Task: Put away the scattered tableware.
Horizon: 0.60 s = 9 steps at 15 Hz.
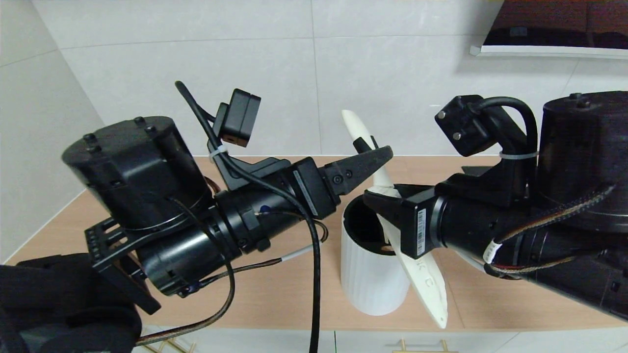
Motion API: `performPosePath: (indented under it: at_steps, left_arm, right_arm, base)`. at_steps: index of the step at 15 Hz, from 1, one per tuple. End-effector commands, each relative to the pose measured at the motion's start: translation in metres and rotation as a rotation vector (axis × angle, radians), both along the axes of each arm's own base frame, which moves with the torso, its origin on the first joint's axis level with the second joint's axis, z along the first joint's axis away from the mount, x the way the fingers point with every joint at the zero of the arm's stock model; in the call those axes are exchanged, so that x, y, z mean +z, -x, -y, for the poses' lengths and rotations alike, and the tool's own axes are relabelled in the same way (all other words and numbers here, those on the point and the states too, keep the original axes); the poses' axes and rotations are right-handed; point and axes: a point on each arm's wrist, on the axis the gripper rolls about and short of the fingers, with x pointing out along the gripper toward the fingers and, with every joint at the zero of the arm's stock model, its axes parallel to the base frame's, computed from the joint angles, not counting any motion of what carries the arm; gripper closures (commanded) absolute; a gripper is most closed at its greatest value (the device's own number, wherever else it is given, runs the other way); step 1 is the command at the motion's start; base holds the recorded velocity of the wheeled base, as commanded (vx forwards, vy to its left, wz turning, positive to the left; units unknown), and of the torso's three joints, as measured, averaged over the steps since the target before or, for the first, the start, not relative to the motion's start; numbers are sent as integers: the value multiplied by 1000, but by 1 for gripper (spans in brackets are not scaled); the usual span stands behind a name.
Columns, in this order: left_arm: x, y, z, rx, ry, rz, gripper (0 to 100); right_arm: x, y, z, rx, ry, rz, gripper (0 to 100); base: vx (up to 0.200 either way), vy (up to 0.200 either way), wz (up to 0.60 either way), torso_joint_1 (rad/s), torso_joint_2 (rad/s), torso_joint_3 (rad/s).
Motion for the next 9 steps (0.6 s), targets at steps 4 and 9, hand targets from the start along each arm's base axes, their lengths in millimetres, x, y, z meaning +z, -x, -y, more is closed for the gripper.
performPosePath:
  at_steps: [4, 9]
  left_arm:
    - [-8, -8, 11, 39, -9, -20, 0]
    - [-9, -10, 13, 61, -7, -22, 0]
  right_arm:
    - [-6, 10, -8, 29, 12, -1, 100]
    - [-7, 15, -10, 48, 17, -1, 100]
  base:
    - [0, 0, 0, 0, 0, 0]
    - [0, 0, 0, 0, 0, 0]
